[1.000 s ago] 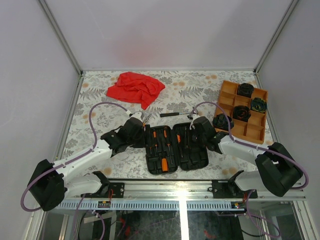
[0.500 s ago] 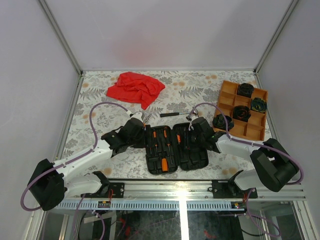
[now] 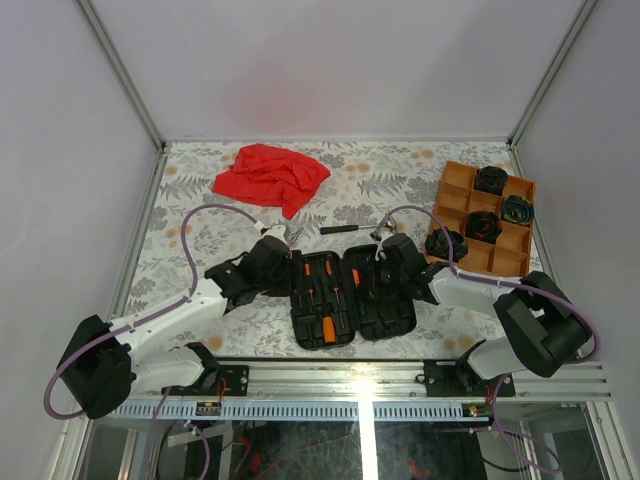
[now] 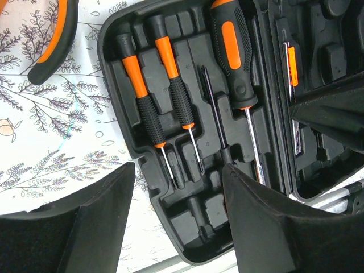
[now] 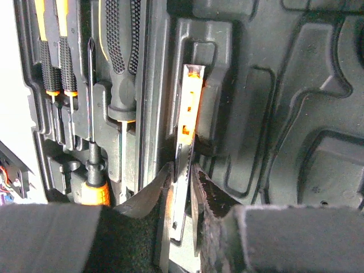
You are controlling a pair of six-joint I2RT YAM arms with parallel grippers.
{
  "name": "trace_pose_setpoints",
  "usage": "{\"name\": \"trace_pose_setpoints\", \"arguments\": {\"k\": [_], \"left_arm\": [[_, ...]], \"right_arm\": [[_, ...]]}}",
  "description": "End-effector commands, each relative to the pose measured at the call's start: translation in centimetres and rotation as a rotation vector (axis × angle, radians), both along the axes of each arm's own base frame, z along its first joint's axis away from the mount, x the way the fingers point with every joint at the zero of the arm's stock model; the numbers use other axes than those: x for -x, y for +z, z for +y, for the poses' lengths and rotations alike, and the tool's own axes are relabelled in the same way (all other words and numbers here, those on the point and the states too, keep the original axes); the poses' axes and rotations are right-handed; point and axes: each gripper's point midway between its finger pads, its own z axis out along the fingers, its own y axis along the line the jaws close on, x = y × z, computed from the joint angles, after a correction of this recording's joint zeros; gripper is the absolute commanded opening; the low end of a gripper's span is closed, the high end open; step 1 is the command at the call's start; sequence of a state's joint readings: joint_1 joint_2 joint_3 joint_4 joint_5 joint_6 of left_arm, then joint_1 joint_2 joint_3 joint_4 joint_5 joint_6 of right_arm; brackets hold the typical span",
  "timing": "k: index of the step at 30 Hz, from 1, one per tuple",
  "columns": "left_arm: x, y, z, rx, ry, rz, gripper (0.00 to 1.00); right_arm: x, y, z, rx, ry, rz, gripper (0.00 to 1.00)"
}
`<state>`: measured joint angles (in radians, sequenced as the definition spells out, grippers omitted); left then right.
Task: Sort the tools into containers
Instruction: Adjust the utility knife in the storage box.
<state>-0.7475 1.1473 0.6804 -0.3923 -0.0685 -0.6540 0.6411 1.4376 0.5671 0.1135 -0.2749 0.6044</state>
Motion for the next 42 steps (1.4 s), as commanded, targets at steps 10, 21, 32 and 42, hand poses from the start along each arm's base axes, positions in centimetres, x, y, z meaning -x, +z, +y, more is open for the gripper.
{"name": "trace_pose_setpoints", "arguments": {"k": [10,21,32,42], "left_arm": [[-0.9,0.1,-0.8,0.014,-0.003,-0.036,0.61],[-0.9,-0.2,-0.8,0.007,-0.003,-0.035,0.6],[-1.2,-0.1,-0.4,-0.007,0.012,-0.044,0.6],[-1.3,-0.1,-0.3,-0.014,0.021,-0.046,0.6]], "right_arm": [[3.2,-6.8,-5.1,0.267,-0.055,0.168,0.03],[3.6,-7.7,-6.6,0.357,-0.089,0.2,0.0],[1.4,-2.5,-3.1,0.174,-0.037,0.081,0.33],[-0.1,2.0,-1.6,0.063,-0.031,-0.036,0.46]]}}
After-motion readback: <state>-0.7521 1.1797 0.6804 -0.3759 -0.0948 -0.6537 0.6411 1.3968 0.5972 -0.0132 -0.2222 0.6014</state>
